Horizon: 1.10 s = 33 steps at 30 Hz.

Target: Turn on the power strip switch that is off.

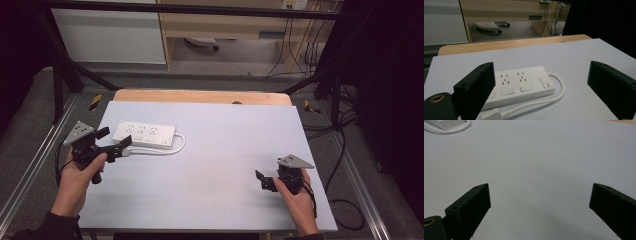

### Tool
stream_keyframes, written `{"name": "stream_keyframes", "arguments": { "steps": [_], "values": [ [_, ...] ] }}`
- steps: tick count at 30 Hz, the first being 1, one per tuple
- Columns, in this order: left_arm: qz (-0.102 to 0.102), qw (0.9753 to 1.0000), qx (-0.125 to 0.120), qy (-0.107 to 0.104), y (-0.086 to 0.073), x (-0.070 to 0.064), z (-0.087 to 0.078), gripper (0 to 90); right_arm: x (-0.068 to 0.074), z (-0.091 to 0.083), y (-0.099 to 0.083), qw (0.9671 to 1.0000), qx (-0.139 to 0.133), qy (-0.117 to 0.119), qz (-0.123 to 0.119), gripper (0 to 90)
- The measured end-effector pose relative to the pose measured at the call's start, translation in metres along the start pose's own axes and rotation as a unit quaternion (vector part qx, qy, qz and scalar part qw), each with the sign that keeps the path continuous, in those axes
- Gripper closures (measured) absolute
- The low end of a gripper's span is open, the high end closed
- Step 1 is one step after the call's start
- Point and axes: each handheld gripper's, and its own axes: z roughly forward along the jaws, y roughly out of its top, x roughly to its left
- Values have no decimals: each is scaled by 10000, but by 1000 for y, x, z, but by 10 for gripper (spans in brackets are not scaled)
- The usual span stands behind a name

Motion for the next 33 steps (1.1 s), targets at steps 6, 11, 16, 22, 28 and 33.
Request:
{"name": "stream_keyframes", "arguments": {
  "steps": [6, 11, 16, 22, 28, 33],
  "values": [
    [86, 10000, 31, 31, 10, 1, 11, 76, 1, 0, 1, 10000, -35, 22, 7, 39],
    [109, 9999, 105, 39, 15, 3, 19, 76, -2, -1, 3, 9999, -122, 14, -13, 38],
    [107, 9998, 154, 32, 17, 3, 25, 76, -2, -3, 2, 9998, -163, 65, -43, 34],
    [79, 9997, 209, 53, 17, 7, 30, 77, 0, -3, 2, 9998, -141, 99, -61, 33],
    [28, 9996, 258, 117, 17, 14, 35, 77, 0, -3, 1, 9999, -120, 85, -87, 34],
    [50, 9993, 335, 182, 16, 20, 40, 77, 0, -3, 1, 9999, -94, 89, -48, 34]
  ]
}}
